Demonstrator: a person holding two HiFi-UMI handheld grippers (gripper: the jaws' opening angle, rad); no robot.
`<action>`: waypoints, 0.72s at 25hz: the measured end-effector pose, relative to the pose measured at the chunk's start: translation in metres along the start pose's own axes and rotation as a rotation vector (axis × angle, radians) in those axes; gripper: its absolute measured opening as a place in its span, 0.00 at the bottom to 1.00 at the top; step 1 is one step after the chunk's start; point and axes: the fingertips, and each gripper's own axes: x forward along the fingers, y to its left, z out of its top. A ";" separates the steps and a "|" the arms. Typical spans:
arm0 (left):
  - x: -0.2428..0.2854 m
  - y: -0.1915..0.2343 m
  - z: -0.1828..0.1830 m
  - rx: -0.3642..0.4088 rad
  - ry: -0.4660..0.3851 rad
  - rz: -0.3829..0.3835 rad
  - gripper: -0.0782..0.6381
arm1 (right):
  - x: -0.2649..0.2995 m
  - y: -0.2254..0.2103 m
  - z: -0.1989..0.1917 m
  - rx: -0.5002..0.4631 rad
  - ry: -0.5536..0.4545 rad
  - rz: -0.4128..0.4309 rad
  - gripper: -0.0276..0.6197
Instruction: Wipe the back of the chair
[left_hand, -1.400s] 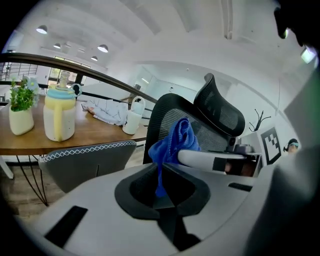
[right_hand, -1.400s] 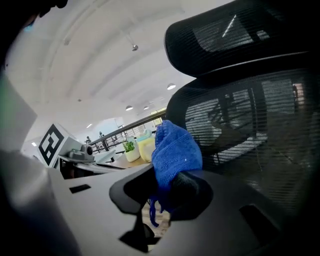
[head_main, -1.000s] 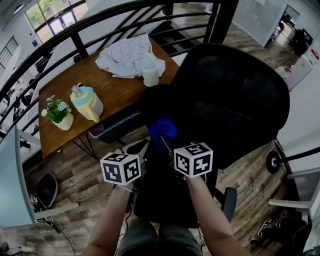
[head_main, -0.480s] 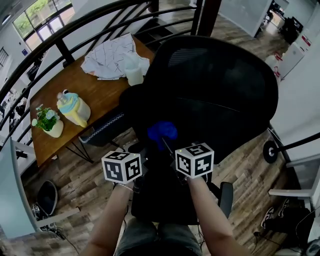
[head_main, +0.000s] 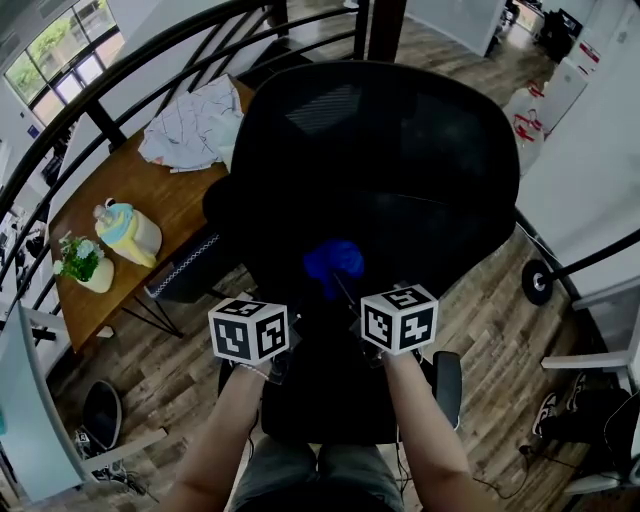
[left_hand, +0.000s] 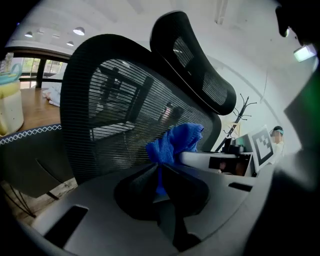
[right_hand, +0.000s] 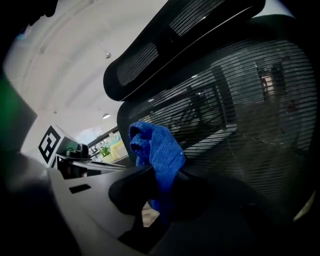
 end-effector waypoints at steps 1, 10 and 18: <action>0.003 -0.005 -0.001 0.009 0.008 -0.009 0.16 | -0.005 -0.005 0.000 0.007 -0.005 -0.011 0.18; 0.036 -0.049 0.000 0.079 0.053 -0.082 0.16 | -0.052 -0.054 0.000 0.060 -0.052 -0.121 0.18; 0.062 -0.095 0.003 0.153 0.082 -0.167 0.16 | -0.096 -0.098 -0.001 0.098 -0.081 -0.225 0.18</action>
